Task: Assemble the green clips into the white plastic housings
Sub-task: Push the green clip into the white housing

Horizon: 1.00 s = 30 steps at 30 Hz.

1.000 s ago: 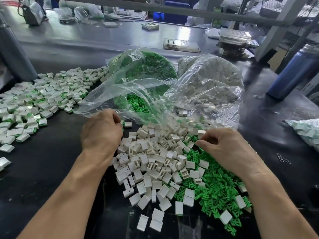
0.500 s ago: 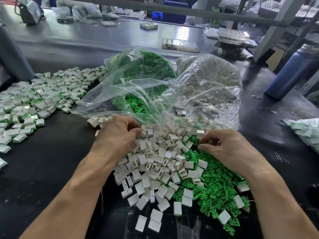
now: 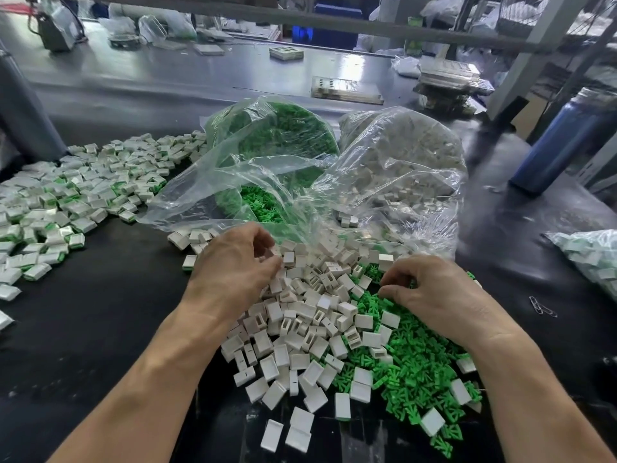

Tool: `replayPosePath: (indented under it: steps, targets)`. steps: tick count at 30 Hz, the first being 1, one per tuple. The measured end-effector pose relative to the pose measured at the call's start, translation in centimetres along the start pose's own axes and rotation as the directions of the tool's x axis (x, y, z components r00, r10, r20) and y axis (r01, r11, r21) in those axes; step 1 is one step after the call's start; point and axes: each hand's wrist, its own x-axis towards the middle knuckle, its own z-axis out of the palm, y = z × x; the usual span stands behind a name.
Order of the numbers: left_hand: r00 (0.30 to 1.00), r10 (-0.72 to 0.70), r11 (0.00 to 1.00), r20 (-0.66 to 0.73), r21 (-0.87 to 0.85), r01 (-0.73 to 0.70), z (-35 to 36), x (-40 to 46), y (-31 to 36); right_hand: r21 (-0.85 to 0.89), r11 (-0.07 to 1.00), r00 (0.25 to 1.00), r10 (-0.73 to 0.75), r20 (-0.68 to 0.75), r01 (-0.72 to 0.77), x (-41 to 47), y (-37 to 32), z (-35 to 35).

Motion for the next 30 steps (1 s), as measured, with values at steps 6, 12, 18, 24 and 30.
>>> replayPosePath:
  steps: [6, 12, 18, 24, 30]
  targets:
    - [1.0, 0.031, 0.948, 0.003, -0.317, -0.029, -0.2, 0.0, 0.6, 0.034, 0.999, 0.999, -0.006, -0.031, 0.007, 0.1, 0.1, 0.2]
    - [0.967, -0.058, 0.445, 0.247, -0.861, 0.247, -0.5, 0.1, 1.1, 0.009, 1.0, 0.997, -0.021, -0.072, 0.022, 0.2, -0.3, 1.0]
    - [0.938, -0.026, 0.147, 0.345, -0.927, 0.345, -0.1, 0.2, 1.1, 0.01, 0.999, 0.986, -0.044, -0.164, 0.046, 0.3, -0.9, 1.7]
    - [0.94, -0.022, 0.173, 0.34, -0.925, 0.339, 0.5, -0.1, 1.8, -0.051, 0.997, 0.984, -0.06, -0.167, 0.052, 0.6, -1.4, 2.3]
    - [0.928, 0.004, 0.208, 0.374, -0.908, 0.365, 0.9, -0.6, 2.3, -0.061, 0.998, 0.955, -0.041, -0.293, 0.024, 1.2, -1.7, 3.0]
